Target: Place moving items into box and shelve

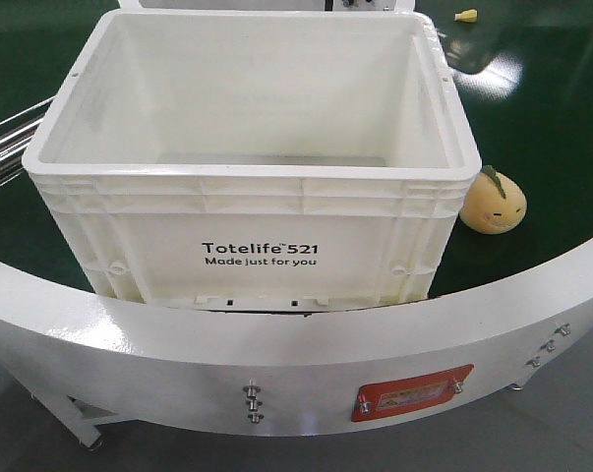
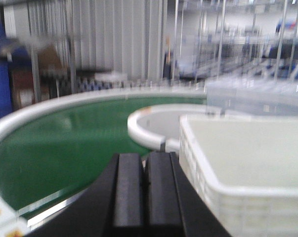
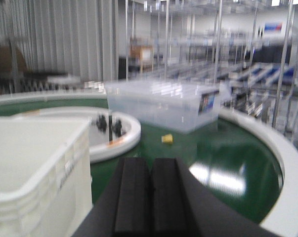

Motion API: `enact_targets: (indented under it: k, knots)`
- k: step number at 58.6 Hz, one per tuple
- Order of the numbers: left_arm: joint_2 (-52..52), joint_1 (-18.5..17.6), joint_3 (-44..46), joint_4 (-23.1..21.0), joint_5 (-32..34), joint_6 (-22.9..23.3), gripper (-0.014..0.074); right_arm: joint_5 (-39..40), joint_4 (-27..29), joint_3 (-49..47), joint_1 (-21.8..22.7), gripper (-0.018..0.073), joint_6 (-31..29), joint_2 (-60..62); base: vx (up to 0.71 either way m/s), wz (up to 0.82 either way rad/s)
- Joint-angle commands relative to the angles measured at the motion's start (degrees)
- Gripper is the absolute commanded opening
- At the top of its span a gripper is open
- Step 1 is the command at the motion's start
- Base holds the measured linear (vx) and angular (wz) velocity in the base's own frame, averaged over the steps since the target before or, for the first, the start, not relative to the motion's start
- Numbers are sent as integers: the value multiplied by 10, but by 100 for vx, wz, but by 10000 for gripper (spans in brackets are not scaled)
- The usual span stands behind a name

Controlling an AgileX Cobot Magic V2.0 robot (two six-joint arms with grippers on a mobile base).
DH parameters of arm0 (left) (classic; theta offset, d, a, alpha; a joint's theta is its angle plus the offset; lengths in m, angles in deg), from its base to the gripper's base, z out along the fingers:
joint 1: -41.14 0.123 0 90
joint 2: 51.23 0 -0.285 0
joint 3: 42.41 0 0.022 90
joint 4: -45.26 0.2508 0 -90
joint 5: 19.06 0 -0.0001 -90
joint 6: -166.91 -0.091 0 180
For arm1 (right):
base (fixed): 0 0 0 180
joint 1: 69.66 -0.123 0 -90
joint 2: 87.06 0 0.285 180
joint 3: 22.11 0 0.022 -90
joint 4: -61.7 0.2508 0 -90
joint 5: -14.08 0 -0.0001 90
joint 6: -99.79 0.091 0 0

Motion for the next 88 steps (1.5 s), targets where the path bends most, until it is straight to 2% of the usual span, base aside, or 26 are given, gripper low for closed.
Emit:
enact_targets:
  k: [1, 14, 24, 29, 36, 44, 49, 52, 63, 73, 88]
  knots:
    - [-47, -2, 38, -5, -16, 4, -23, -18, -2, -43, -1, -8, -3, -52, 0, 0]
    - [-82, -2, 39, -5, -44, 4, -23, -97, -4, -45, -1, -8, 3, -136, 0, 0]
    - [-82, -2, 39, -5, -61, 6, -13, -99, -5, -45, -1, 6, 3, -182, 0, 0]
    - [-86, -2, 39, -5, -90, 4, 43, -94, -5, -45, -1, 60, 1, -200, 0, 0]
    - [-98, -2, 39, -5, -111, -13, 219, -74, -5, -46, -1, 237, 1, -227, 0, 0]
    - [-98, -2, 40, -5, -107, -16, 463, -51, -4, -54, -1, 536, 3, -265, 0, 0]
    - [-98, -2, 40, -5, -109, -16, 567, -52, -4, -74, -1, 673, 3, -303, 0, 0]
    - [-98, -2, 40, -5, -109, -16, 603, -60, -3, -92, -1, 724, 3, -332, 0, 0]
    - [-98, -2, 40, -5, -111, -16, 619, -96, 2, -174, -1, 708, 3, -461, 0, 0]
    - [-98, -2, 40, -5, -112, -16, 579, -129, -1, -255, -1, 690, 3, -588, 0, 0]
    - [-98, -2, 40, -5, -112, -16, 526, -133, -3, -364, -1, 680, 1, -764, 0, 0]
